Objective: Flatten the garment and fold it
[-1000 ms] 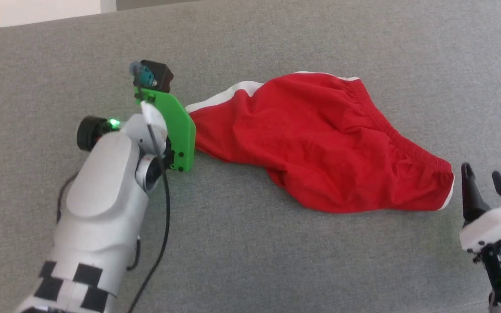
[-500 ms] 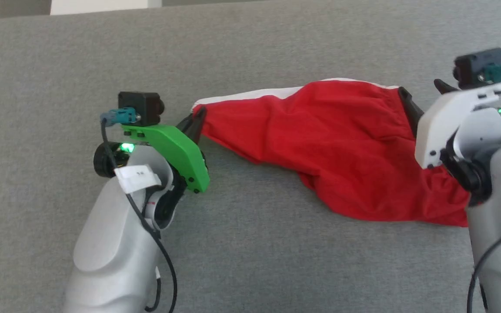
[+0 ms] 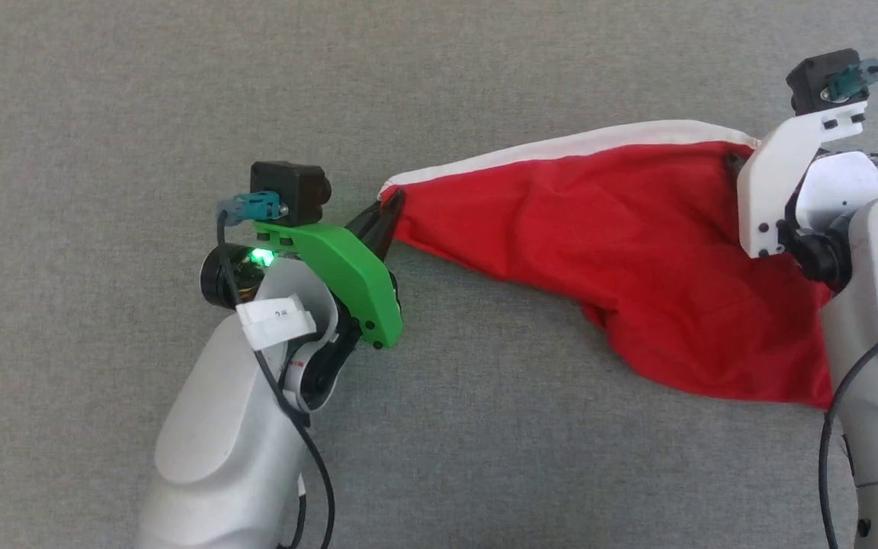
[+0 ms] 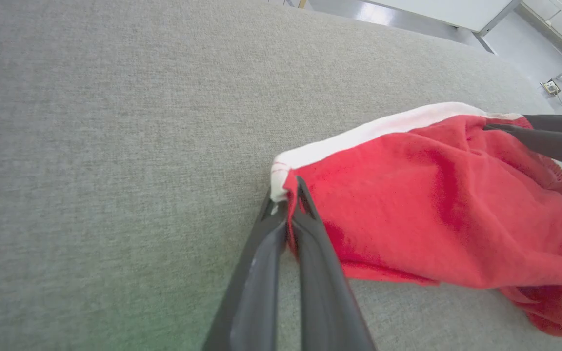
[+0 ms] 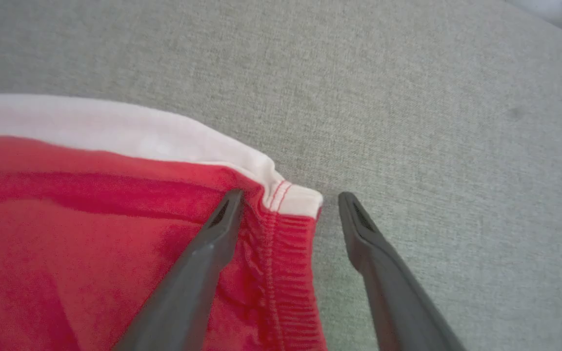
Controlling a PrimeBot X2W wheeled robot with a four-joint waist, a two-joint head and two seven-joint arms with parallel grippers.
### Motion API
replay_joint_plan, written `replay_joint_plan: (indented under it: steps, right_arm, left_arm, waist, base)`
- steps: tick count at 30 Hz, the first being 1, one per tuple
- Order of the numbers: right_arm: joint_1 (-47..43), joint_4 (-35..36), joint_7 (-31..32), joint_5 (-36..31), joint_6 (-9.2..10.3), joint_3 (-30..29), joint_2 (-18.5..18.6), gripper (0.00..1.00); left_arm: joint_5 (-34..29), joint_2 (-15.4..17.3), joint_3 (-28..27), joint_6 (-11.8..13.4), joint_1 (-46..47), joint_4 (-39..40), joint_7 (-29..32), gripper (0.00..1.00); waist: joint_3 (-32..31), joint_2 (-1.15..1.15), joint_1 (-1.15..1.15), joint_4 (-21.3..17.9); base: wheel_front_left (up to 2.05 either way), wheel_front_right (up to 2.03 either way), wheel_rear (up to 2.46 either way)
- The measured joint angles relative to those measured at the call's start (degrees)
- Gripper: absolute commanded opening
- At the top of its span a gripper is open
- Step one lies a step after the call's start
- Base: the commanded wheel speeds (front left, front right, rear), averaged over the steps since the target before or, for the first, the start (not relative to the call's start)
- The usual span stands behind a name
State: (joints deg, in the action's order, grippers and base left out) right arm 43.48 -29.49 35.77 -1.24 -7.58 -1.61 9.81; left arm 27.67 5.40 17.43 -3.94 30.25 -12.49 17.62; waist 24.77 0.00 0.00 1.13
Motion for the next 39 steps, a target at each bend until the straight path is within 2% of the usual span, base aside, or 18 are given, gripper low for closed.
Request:
replay_joint_plan:
  steps: [1,2,3,4,9,14,19,21,23,26,32,35,39]
  right_arm:
    - [0.1,-0.8,0.0,-0.1,0.00,-0.2,-0.2,1.00]
    - [0.3,-1.3,0.1,-0.1,0.00,-0.6,-0.3,0.42]
    - [0.7,-1.7,0.1,-0.1,0.00,-0.6,-0.4,0.24]
    - [1.1,-1.9,0.1,-0.1,0.00,-0.6,-0.4,0.00]
    - [1.8,-3.1,-0.3,1.7,-0.01,-0.3,-0.8,0.00]
    - [4.6,-2.5,-0.5,8.6,-0.01,-0.3,-1.5,0.00]
    - [12.3,0.0,0.9,17.6,-0.01,-1.4,-2.4,0.00]
    - [15.8,0.8,1.1,18.7,0.00,-1.4,-2.4,0.00]
    - [19.9,1.2,1.0,19.8,0.00,-2.0,-2.6,0.00]
    - [25.7,0.8,-0.5,19.9,-0.01,-2.0,-3.5,0.00]
    - [33.5,-1.7,-7.9,17.8,-0.03,-2.8,-4.2,0.00]
    - [34.4,-2.9,-11.2,17.6,-0.03,-2.8,-4.7,0.00]
    - [31.0,-2.9,-14.3,19.9,-0.03,0.4,-4.2,0.00]
  left_arm:
    - [0.0,0.0,0.0,0.0,0.0,0.0,0.0,0.00]
    - [0.0,0.0,0.1,0.0,0.0,0.0,0.0,0.00]
    - [0.0,0.0,0.0,0.0,-0.1,0.0,0.0,0.00]
    - [0.0,0.0,0.1,0.0,-0.2,0.0,-0.1,0.00]
    - [1.2,0.1,-0.5,0.0,-0.6,-0.4,-0.7,0.00]
    - [3.9,0.9,-3.6,-0.1,0.9,-2.2,-1.1,0.00]
    - [4.1,5.4,-5.4,-1.1,11.3,-6.2,0.0,0.00]
    - [4.7,6.0,-6.7,-1.3,16.3,-8.3,0.3,0.00]
    - [2.0,8.4,-5.7,-1.6,22.0,-10.9,0.6,0.00]
    - [0.0,10.8,-6.0,-1.6,30.1,-13.9,-1.3,0.00]
    - [-4.2,12.5,-6.0,-1.3,42.0,-18.8,-8.3,0.00]
    - [-4.6,12.5,-5.8,-1.3,43.9,-21.1,-11.5,0.00]
    - [-4.2,12.3,-5.4,-1.9,41.0,-23.6,-15.7,0.00]
  waist:
    - [0.2,0.00,0.00,0.2]
    - [0.4,0.00,0.00,0.3]
    - [0.5,0.00,0.00,0.4]
    - [0.5,0.00,0.00,0.5]
    - [-0.5,0.00,0.00,0.3]
    - [-2.6,0.00,0.00,0.1]
    - [-5.3,0.00,0.00,0.0]
    - [-6.3,0.00,0.00,0.1]
    - [-7.2,0.00,0.00,0.2]
    - [-7.9,0.00,0.00,0.2]
    - [-7.4,0.00,-0.01,0.1]
    - [-7.0,0.00,0.00,0.4]
    - [-6.7,0.00,0.00,0.9]
  base:
    - [0.00,0.00,0.00]
    - [0.00,0.00,0.00]
    - [0.00,0.00,0.00]
    - [0.00,0.00,0.00]
    - [0.00,0.00,0.00]
    - [0.00,0.00,0.00]
    - [0.00,0.00,0.00]
    - [0.00,0.00,0.00]
    - [0.00,0.00,0.00]
    - [0.00,0.00,0.00]
    - [0.00,0.00,0.00]
    - [0.00,0.00,0.00]
    - [0.00,0.00,0.00]
